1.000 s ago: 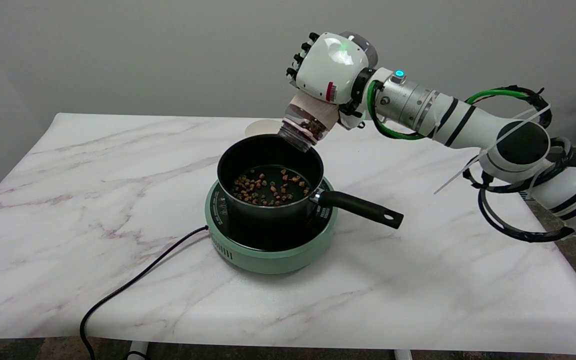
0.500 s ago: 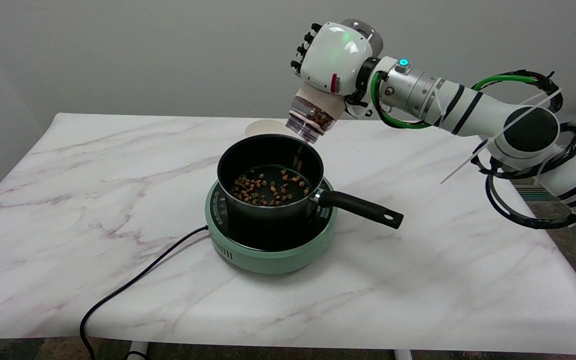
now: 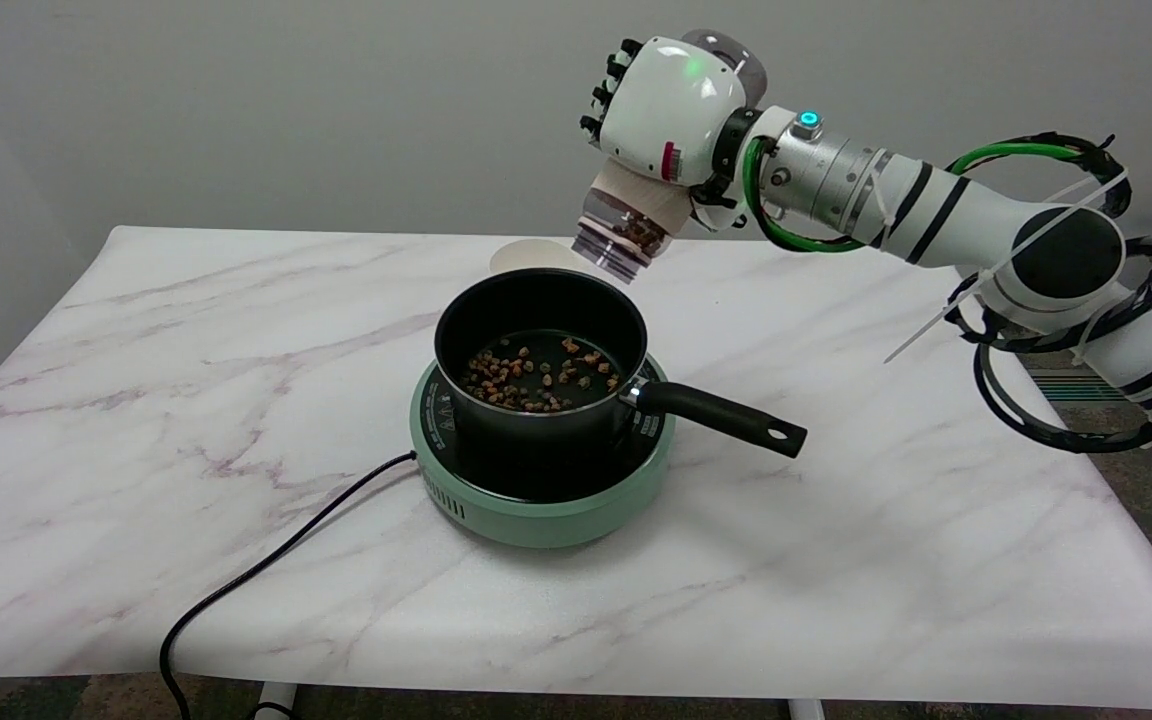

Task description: Pour the contents of the bottle into the soup pot.

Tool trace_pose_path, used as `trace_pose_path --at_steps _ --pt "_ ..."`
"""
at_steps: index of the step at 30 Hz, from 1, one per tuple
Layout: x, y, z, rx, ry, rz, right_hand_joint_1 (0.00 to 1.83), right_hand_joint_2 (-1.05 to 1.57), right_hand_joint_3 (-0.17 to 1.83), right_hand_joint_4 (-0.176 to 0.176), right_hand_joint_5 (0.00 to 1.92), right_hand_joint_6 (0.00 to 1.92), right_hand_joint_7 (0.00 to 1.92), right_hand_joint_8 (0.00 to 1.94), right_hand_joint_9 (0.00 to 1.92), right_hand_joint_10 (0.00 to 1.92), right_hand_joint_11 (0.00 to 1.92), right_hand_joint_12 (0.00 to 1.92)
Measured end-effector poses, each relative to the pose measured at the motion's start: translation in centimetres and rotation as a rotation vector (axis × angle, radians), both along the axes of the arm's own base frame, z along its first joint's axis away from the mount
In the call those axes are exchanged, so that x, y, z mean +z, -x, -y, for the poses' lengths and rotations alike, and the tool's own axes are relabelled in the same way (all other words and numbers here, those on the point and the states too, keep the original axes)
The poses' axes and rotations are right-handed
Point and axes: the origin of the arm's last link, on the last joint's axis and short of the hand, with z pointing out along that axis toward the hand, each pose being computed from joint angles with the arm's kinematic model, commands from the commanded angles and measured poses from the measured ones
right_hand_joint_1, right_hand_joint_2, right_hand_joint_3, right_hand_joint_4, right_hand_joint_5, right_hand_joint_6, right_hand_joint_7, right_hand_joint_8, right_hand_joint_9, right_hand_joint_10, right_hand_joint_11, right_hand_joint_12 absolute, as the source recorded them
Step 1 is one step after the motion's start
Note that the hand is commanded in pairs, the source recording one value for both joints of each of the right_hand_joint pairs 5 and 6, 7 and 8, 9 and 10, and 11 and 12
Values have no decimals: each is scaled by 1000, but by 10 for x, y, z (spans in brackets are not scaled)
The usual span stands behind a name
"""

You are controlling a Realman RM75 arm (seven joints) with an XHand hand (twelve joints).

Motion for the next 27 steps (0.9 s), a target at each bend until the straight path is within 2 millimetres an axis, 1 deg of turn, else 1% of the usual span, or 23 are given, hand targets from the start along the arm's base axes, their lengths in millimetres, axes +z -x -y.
trace_pose_path --at_steps 10,27 --pt "0 -2 -2 2 -3 7 1429 261 1136 0 1571 1571 1335 1335 1102 1102 925 925" --pt "-3 -4 -4 9 -12 -2 1429 287 1124 0 1568 1568 1353 1353 1112 1112 938 938"
